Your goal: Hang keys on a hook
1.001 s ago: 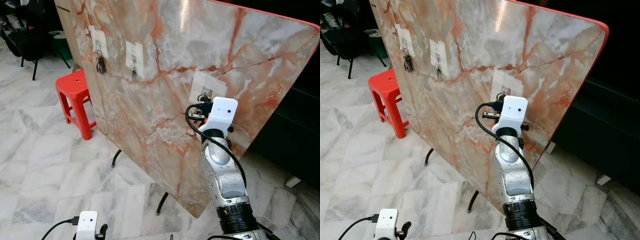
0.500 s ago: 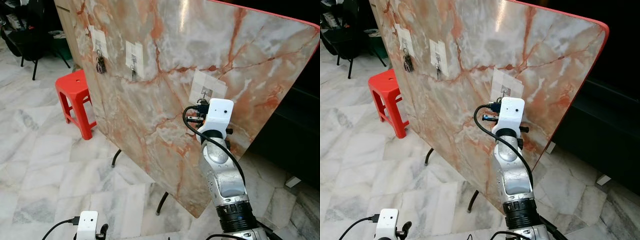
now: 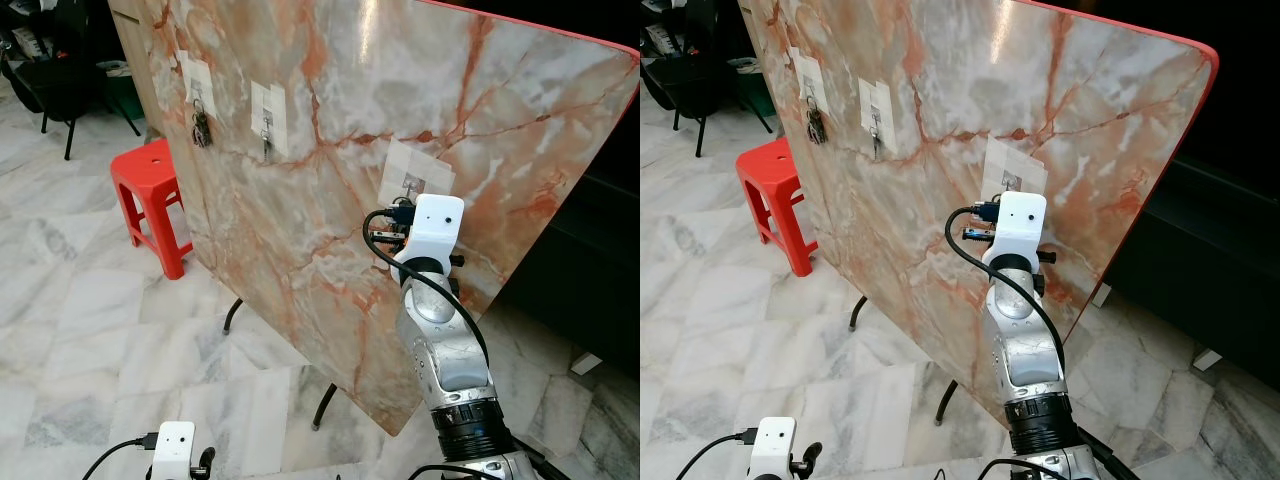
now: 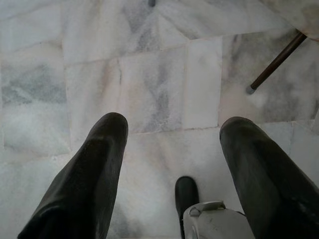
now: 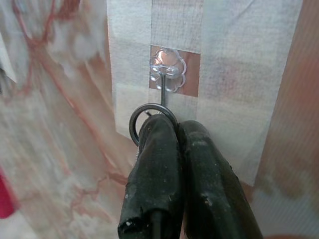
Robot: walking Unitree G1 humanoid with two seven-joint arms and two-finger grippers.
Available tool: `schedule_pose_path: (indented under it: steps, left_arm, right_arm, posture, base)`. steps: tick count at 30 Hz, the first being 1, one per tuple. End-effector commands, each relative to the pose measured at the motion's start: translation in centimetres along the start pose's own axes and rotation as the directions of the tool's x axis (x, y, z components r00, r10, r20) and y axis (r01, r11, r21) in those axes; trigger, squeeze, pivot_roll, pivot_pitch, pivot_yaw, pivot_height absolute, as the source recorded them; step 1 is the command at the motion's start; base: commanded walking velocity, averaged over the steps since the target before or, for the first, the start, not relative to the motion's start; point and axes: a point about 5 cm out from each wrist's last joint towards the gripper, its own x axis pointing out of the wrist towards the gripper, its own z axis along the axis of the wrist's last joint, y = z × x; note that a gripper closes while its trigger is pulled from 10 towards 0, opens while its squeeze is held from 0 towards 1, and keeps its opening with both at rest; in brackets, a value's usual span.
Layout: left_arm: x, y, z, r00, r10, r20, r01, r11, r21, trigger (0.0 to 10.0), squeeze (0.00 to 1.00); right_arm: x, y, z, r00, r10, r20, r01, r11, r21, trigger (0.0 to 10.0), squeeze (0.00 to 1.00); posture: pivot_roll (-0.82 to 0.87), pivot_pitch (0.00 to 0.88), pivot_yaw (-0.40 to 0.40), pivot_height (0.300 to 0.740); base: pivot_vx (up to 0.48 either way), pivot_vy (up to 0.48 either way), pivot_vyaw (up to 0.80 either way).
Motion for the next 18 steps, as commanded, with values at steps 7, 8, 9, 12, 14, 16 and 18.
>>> schedule_pose_path:
  steps: [7,8,9,12,14,16,18]
  left_arm:
    - [-0.13,-0.41,-0.45,1.0,-0.006,-0.018,0.006,1.0,-0.001,10.0,0.0]
    - [-0.13,-0.41,-0.45,1.0,-0.006,-0.018,0.006,1.0,-0.001,10.0,0.0]
    - [-0.13,-0.49,-0.43,1.0,-0.007,-0.016,0.007,1.0,-0.001,10.0,0.0]
    - [-0.11,-0.57,-0.34,1.0,-0.008,-0.009,0.008,1.0,-0.001,10.0,0.0]
    - [-0.1,-0.54,-0.28,1.0,-0.007,-0.006,0.007,1.0,-0.001,10.0,0.0]
    - [-0.09,-0.53,-0.25,1.0,-0.007,-0.004,0.006,1.0,-0.001,10.0,0.0]
    - [-0.07,-0.51,-0.17,1.0,-0.006,0.0,0.006,1.0,-0.002,10.0,0.0]
  right_arm:
    - [0.44,-0.31,0.7,0.999,-0.037,0.001,0.037,0.999,-0.038,10.0,0.0]
    - [0.44,-0.31,0.7,0.999,-0.037,0.001,0.037,0.999,-0.038,10.0,0.0]
    - [0.45,-0.33,0.74,0.999,-0.041,-0.001,0.04,0.998,-0.04,10.0,0.0]
    - [0.47,-0.35,0.76,0.999,-0.048,-0.009,0.047,0.998,-0.052,10.0,0.0]
    - [0.47,-0.36,0.75,0.999,-0.05,-0.014,0.049,0.997,-0.056,10.0,0.0]
    - [0.47,-0.37,0.74,0.999,-0.051,-0.016,0.05,0.997,-0.057,10.0,0.0]
    - [0.46,-0.37,0.69,0.998,-0.052,-0.021,0.05,0.997,-0.06,10.0,0.0]
  posture:
    - [-0.01,0.03,-0.054,0.732]
    - [-0.01,0.03,-0.054,0.732]
    - [-0.01,0.03,-0.055,0.732]
    - [-0.01,0.031,-0.056,0.732]
    - [-0.01,0.03,-0.056,0.732]
    - [-0.01,0.03,-0.056,0.732]
    - [-0.01,0.03,-0.056,0.732]
  base:
    - [0.0,0.0,0.0]
    - [0.0,0.0,0.0]
    - [0.0,0.0,0.0]
    - [0.0,0.0,0.0]
    - [0.0,0.0,0.0]
    - [0.0,0.0,0.0]
    - [0.0,0.0,0.0]
